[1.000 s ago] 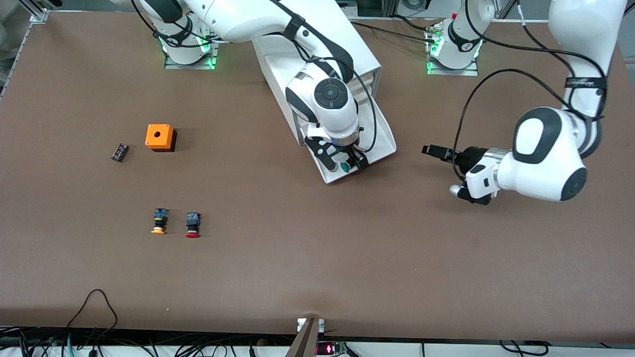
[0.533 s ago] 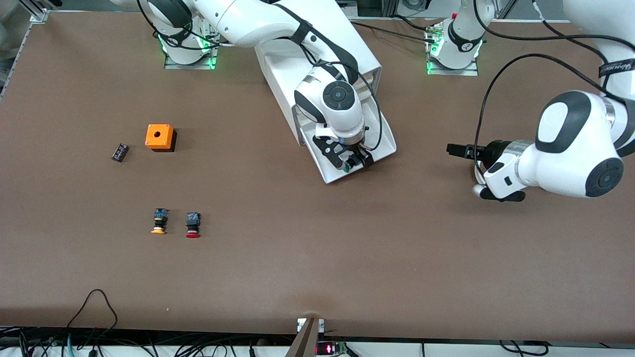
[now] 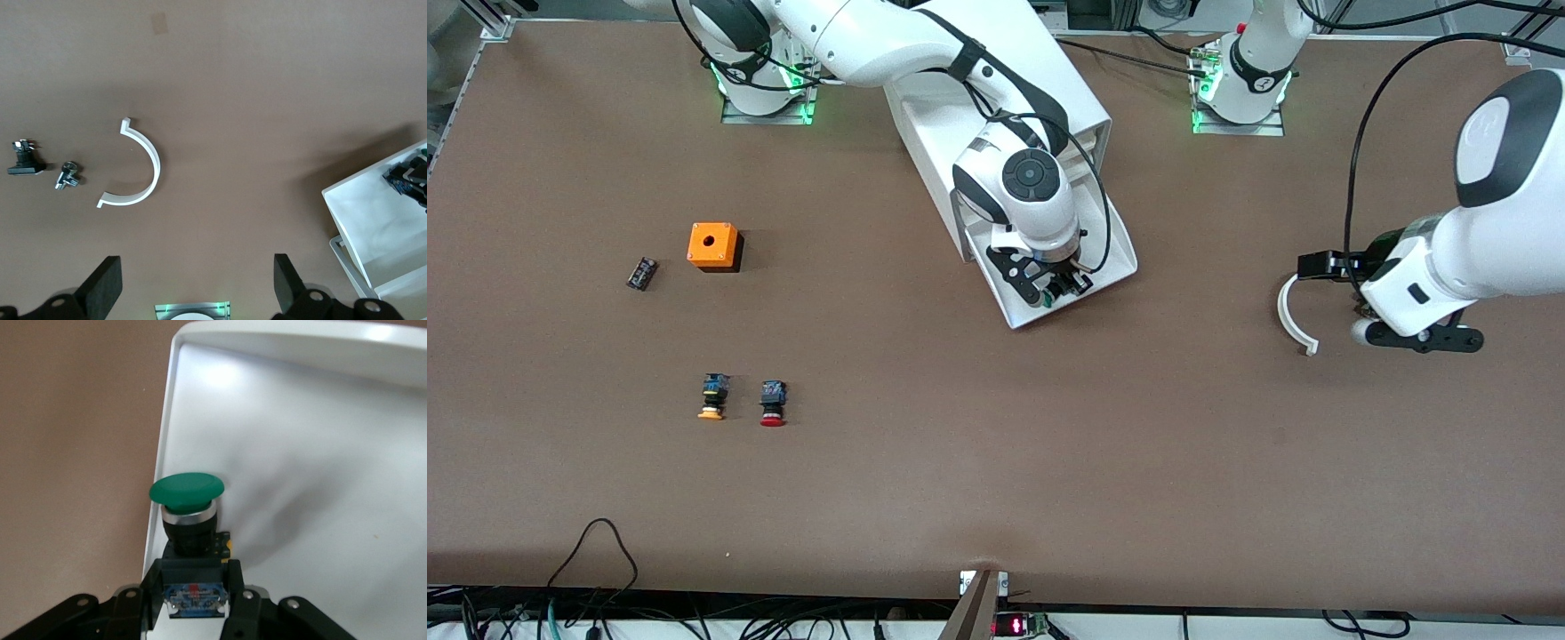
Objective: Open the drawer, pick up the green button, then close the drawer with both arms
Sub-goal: 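Lift the green button out with the right gripper while the left gripper releases, then place the button with the right gripper while the left gripper shuts the drawer, then open the right gripper beside the red button and raise it away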
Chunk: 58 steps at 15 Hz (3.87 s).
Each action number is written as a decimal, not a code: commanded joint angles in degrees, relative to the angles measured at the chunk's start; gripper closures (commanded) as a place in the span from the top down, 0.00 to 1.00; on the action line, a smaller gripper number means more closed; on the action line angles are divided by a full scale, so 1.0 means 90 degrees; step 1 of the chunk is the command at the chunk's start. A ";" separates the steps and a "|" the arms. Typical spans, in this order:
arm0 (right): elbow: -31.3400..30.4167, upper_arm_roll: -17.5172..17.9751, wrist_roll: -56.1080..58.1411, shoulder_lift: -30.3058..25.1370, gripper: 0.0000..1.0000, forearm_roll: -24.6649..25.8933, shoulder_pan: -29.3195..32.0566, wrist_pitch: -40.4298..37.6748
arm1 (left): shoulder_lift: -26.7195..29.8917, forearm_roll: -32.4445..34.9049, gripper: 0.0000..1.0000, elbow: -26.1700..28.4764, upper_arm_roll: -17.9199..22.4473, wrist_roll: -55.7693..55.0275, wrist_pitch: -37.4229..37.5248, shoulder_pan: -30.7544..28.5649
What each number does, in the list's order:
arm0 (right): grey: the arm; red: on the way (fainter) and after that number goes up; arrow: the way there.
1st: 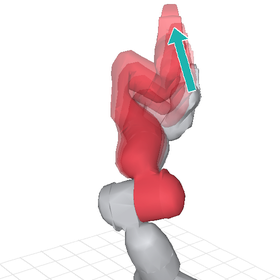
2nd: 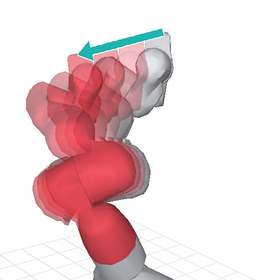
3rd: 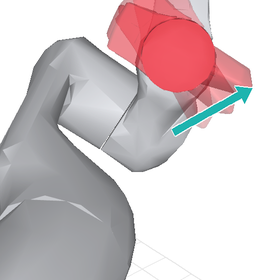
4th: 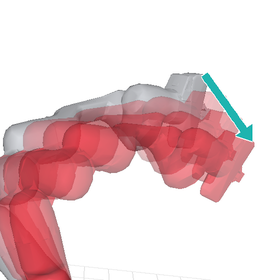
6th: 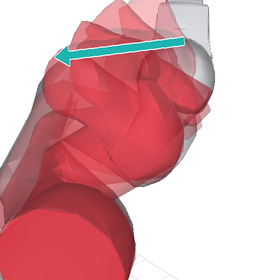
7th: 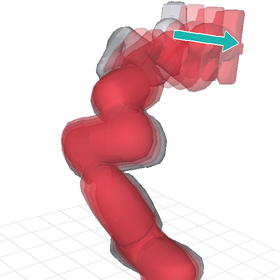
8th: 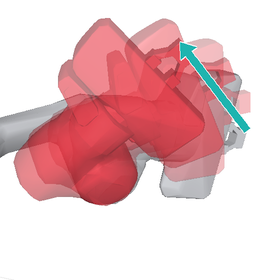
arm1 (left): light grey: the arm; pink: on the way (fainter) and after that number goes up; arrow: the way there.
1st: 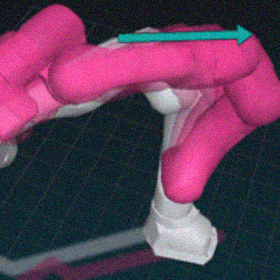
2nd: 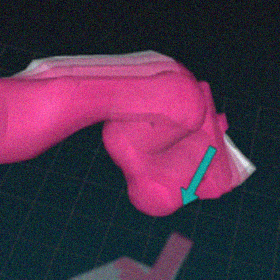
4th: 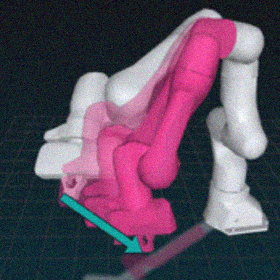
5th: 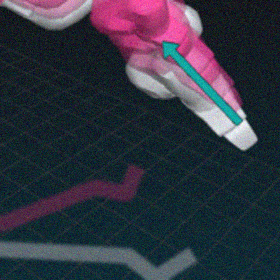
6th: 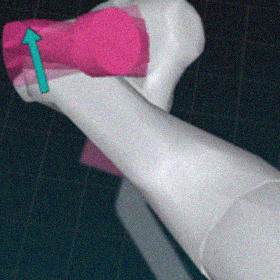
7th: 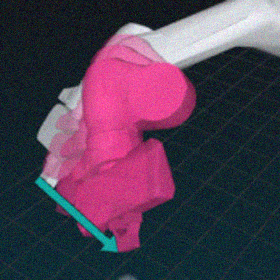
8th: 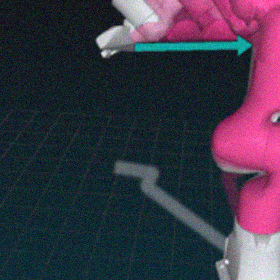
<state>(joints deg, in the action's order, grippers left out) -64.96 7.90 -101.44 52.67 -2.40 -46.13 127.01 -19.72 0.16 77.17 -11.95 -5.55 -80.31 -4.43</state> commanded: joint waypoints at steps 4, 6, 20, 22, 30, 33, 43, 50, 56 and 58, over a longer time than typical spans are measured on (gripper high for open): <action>0.0987 0.0030 0.0478 -0.0168 0.00 -0.0114 0.0329 -0.1211 | -0.0143 0.0158 1.00 -0.0069 0.0000 -0.0164 -0.0274 -0.0006; 0.0987 -0.0028 0.1063 -0.0382 0.00 -0.0105 0.0418 -0.1407 | -0.0104 0.0110 1.00 0.0194 0.0000 -0.0572 -0.0577 -0.0006; 0.0948 0.0021 0.7586 -0.0813 0.00 -0.0154 0.2818 -0.2736 | -0.0377 0.0187 1.00 0.2567 -0.0596 -0.4958 -0.5038 0.0852; 0.0793 0.0021 0.8426 -0.0803 0.00 -0.0154 0.3151 -0.2736 | -0.0630 0.0391 1.00 0.2627 -0.0596 -0.5475 -0.5567 0.1076; -0.0311 0.0001 1.0079 -0.0618 0.00 -0.0095 0.3982 -0.1780 | -0.1608 0.1975 1.00 0.2617 -0.0625 -0.7841 -0.6282 0.1965; -0.0526 0.0011 1.0109 -0.0481 0.00 -0.0124 0.4022 -0.1467 | -0.1677 0.1975 1.00 0.2714 -0.0625 -0.7850 -0.6282 0.2180; -0.0546 0.0011 1.0031 -0.0003 0.10 -0.0075 0.3963 -0.1076 | -0.1589 0.1867 1.00 0.3456 -0.1979 -0.7811 -0.6213 0.1558; -0.0468 0.0011 1.0158 -0.0382 1.00 -0.0095 0.4080 -0.1154 | -0.1667 0.1857 1.00 0.3828 -0.2958 -0.7811 -0.6165 0.0921; -0.0478 -0.0009 1.0168 -0.1300 1.00 0.0041 0.4129 -0.1689 | -0.1725 0.1789 1.00 0.4003 -0.3320 -0.7899 -0.6145 0.0863; -0.0478 -0.0009 1.0187 -0.1632 1.00 0.0226 0.4129 -0.1982 | -0.1735 0.1789 1.00 0.4004 -0.3320 -0.7909 -0.6087 0.0931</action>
<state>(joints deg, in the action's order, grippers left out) -67.75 7.45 -10.85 41.78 -1.81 -9.52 111.83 -35.43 16.07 112.62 -40.76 -75.96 -136.08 4.48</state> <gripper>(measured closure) 0.000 0.000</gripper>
